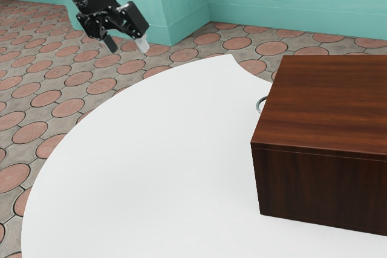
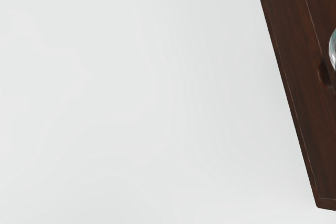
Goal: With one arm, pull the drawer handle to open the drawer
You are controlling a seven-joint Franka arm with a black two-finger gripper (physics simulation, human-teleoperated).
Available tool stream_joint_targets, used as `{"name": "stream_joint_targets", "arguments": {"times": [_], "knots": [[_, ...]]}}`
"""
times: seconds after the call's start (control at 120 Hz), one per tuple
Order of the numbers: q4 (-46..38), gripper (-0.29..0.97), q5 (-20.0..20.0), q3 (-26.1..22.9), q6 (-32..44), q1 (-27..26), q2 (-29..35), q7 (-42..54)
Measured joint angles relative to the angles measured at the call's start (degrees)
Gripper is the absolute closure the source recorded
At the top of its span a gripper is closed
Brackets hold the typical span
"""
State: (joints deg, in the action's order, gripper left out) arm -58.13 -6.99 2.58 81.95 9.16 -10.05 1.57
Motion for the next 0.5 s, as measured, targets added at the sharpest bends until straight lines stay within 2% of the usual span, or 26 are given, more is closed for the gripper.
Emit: {"name": "stream_joint_targets", "arguments": {"times": [0.092,0.242,0.5], "knots": [[-0.6,0.0,-1.0,-1.3,2.0,-0.1,-2.2,-1.8],[-3.2,0.0,-2.3,-0.8,5.7,0.7,-6.3,-4.7],[0.9,0.0,-9.1,-0.5,17.9,1.3,-17.2,-9.1]]}}
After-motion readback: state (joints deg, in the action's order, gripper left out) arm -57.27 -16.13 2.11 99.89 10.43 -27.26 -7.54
